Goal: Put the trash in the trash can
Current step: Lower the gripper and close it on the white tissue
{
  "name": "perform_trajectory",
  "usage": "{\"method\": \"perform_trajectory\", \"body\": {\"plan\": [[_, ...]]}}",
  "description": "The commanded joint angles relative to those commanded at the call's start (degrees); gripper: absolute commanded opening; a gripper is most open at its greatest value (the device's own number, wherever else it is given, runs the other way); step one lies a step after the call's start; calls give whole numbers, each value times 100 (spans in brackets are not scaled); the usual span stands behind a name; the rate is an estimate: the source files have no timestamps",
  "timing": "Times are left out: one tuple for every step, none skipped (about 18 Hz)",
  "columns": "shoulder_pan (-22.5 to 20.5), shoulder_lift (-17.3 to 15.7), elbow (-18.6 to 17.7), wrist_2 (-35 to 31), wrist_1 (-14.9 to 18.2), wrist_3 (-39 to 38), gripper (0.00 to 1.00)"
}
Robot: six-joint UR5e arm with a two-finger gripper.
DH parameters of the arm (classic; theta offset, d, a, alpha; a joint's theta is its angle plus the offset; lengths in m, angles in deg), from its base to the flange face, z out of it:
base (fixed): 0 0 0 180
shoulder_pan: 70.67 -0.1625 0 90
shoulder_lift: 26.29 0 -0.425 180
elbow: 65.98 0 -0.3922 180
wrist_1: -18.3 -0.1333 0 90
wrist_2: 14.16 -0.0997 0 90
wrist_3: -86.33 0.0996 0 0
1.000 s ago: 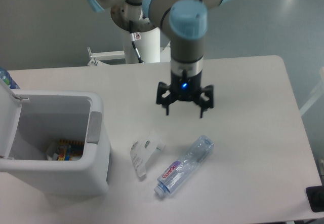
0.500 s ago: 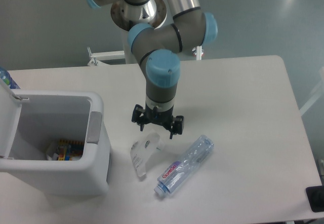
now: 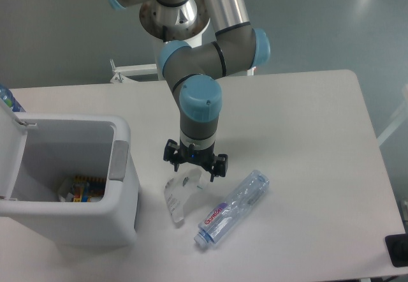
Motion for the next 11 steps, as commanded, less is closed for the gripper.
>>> {"method": "perform_trajectory", "body": {"plan": [[1,0,18,-1,0,-36,11],[1,-8,53,8,17,-62,5],[1,-9,53,17,18,-97,0],[1,-17,53,17,18,-124,0],[9,-35,44,26,26,-124,0],[10,-44,44,34,44,-115,0],[10,-70,36,43,79,-72,0],[1,-114,9,43,96,-19,0],[-8,-192,-52,61,97,121,0],[-25,-280,-122,87,123,366,0],[-52,-351,-175,148,184,603,0]]}}
